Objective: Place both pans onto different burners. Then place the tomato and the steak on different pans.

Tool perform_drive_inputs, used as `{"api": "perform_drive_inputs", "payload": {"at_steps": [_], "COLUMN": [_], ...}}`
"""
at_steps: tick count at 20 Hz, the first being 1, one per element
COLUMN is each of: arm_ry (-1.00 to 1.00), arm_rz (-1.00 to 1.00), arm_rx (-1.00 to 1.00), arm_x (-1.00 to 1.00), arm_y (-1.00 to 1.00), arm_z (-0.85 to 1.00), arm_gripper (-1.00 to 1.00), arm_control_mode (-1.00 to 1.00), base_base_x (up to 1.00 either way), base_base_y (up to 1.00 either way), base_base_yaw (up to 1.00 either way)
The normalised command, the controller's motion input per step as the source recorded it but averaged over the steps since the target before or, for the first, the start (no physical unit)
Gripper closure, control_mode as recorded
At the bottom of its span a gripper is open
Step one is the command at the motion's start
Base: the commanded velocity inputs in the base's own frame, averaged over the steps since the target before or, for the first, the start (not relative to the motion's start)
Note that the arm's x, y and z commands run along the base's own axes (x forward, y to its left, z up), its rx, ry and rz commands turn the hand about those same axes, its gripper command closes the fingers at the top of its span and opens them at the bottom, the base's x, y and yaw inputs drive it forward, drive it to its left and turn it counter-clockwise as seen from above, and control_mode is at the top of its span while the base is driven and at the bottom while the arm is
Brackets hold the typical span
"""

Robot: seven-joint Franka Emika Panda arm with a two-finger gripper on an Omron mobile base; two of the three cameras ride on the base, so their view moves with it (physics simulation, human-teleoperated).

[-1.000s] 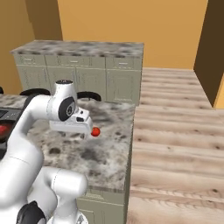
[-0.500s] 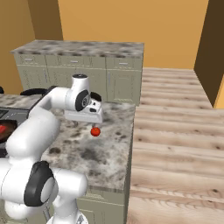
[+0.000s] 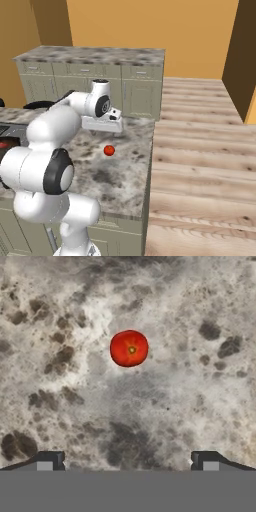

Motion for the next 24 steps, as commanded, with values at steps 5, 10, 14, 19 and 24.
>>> {"api": "perform_drive_inputs", "payload": {"at_steps": [5, 10, 14, 19, 24], "arm_ry": [0.00, 0.00, 0.03, 0.04, 0.06], "arm_rz": [0.00, 0.00, 0.00, 0.00, 0.02], "arm_rx": [0.00, 0.00, 0.00, 0.00, 0.00], "arm_x": [0.46, 0.50, 0.50, 0.43, 0.12], "arm_y": [0.00, 0.00, 0.00, 0.00, 0.00], "arm_z": [-0.17, -0.19, -0.19, -0.23, -0.29], "arm_gripper": [-1.00, -1.00, -1.00, -1.00, -1.00], "arm_control_mode": [-1.00, -1.00, -1.00, -1.00, -1.00], "base_base_x": [0.00, 0.00, 0.00, 0.00, 0.00], "base_base_y": [0.00, 0.00, 0.00, 0.00, 0.00], "base_base_yaw": [0.00, 0.00, 0.00, 0.00, 0.00]}}
